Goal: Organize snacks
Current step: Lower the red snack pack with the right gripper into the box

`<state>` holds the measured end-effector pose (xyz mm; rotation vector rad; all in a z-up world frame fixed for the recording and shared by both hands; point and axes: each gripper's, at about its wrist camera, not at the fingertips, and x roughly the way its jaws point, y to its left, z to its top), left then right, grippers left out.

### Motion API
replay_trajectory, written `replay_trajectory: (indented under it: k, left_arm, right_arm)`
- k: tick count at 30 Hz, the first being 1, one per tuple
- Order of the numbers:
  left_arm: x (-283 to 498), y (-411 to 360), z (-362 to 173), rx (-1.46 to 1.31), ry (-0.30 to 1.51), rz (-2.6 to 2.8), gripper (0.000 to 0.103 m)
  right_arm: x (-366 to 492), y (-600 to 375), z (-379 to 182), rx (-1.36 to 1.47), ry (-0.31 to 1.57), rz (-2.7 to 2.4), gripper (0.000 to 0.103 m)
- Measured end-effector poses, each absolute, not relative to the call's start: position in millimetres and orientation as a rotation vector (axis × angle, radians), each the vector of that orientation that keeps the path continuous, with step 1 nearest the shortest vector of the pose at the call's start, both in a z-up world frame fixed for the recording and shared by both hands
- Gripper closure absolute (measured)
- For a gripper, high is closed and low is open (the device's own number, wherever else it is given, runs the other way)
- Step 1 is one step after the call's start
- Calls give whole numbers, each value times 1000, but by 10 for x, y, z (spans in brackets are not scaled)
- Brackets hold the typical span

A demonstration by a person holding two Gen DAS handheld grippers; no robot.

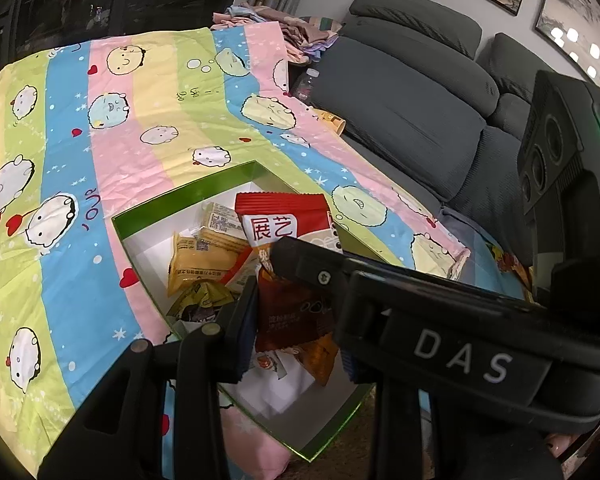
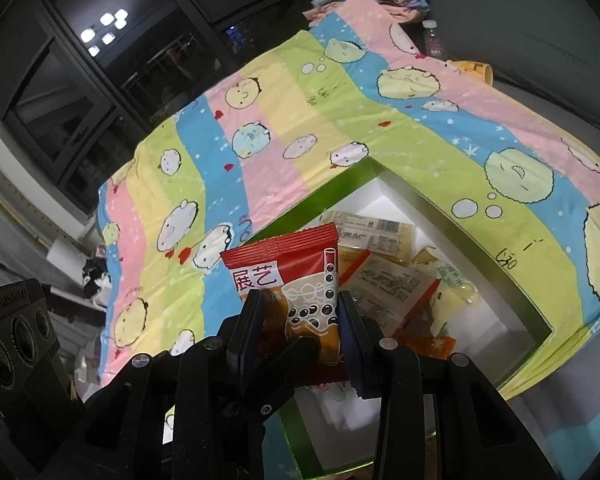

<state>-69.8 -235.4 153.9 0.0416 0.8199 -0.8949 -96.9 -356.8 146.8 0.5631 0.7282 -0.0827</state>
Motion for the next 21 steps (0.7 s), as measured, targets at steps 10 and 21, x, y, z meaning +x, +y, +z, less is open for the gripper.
replay_trajectory:
  k: [10,21]
  left_arm:
    - [-696,-2450,1534,60,824,-909,70]
    - [-618,-2514,1548,67,821,-912,69]
  right_arm:
    - [-1005,-3654,1454,584,721,-97,63]
    - [-956,-3724,1476,594,714,-97,63]
